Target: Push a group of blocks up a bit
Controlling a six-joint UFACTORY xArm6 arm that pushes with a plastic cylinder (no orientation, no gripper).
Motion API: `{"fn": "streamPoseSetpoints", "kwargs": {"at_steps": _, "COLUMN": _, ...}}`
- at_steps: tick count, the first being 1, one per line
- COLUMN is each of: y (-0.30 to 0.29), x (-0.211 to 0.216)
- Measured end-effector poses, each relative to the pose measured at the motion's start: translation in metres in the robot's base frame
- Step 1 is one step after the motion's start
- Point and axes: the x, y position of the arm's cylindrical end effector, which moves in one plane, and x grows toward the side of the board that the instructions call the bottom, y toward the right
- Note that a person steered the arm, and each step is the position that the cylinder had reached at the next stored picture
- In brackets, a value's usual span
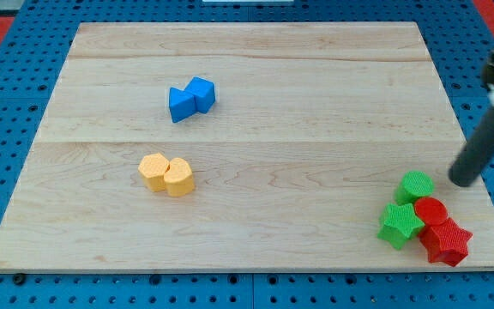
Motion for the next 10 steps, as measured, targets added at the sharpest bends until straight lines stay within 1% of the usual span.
{"fn": "streamPoseSetpoints", "kwargs": {"at_steps": 1, "y": 0.025, "x": 0.042}}
{"fn": "streamPoseSetpoints", "kwargs": {"at_steps": 2, "y": 0.023, "x": 0.091}}
{"fn": "streamPoseSetpoints", "kwargs": {"at_steps": 3, "y": 0.010, "x": 0.096}}
{"fn": "streamPoseSetpoints", "kwargs": {"at_steps": 6, "y": -0.073, "x": 0.097}}
{"fn": "streamPoseSetpoints", "kwargs": {"at_steps": 10, "y": -0.106, "x": 0.097}}
